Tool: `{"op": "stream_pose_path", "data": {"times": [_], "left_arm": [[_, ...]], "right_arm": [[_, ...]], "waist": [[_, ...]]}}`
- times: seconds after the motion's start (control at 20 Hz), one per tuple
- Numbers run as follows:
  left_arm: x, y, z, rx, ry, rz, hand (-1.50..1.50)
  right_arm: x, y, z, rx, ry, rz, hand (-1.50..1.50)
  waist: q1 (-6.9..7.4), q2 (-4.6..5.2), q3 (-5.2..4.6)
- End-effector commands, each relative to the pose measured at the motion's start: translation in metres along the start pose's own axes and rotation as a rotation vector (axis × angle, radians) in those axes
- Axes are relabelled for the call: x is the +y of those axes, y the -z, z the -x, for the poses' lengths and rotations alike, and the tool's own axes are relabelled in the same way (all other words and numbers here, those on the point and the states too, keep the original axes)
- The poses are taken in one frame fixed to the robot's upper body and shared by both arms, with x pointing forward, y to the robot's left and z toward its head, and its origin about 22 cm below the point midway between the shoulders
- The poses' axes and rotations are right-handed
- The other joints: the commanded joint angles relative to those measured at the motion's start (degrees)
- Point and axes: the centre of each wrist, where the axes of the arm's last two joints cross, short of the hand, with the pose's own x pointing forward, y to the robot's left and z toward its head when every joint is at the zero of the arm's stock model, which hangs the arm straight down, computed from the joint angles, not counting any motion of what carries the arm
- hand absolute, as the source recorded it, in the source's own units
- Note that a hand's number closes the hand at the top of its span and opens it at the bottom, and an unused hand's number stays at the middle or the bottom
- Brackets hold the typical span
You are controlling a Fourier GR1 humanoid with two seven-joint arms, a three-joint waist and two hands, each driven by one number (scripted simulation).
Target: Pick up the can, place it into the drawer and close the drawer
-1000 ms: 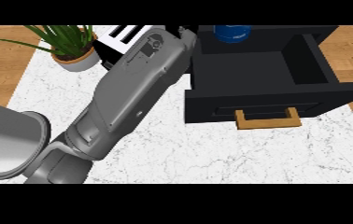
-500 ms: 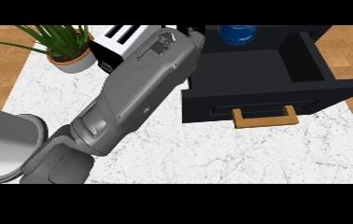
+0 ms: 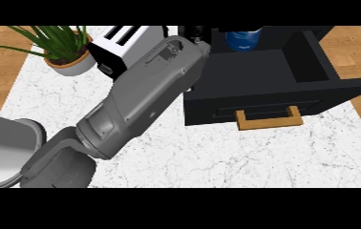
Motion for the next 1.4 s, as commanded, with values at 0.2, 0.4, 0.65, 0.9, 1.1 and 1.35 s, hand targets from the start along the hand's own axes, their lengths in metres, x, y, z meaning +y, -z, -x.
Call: {"op": "stream_pose_path", "data": {"times": [0.2,0.4,0.65,0.9,1.1,1.35], "left_arm": [[0.005,0.002,0.016,0.001,0.027,-0.065,-1.5],[0.005,0.005,0.012,0.015,0.043,-0.101,-1.5],[0.005,0.002,0.019,-0.006,0.042,-0.098,-1.5],[0.003,0.002,0.018,-0.005,0.005,-0.1,-1.5],[0.002,-0.005,0.024,-0.031,-0.017,-0.082,-1.5],[-0.006,-0.002,0.003,-0.086,-0.044,-0.072,-1.5]], "right_arm": [[-0.008,0.007,0.003,-0.003,0.013,-0.01,-1.5],[-0.005,-0.001,-0.009,0.003,-0.026,-0.024,-1.5],[-0.001,0.002,-0.007,-0.001,-0.002,-0.02,-1.5],[-0.005,0.004,-0.015,-0.093,-0.097,-0.036,-1.5],[0.005,0.02,-0.041,-0.206,-0.319,-0.102,-1.5],[0.018,0.03,-0.041,-0.275,-0.391,-0.139,-1.5]], "waist": [[-1.02,0.39,0.03],[-1.23,0.3,0.0],[-1.21,0.36,-0.02],[-1.5,0.35,0.02],[-0.96,0.63,-0.03],[1.04,0.25,-0.04]]}}
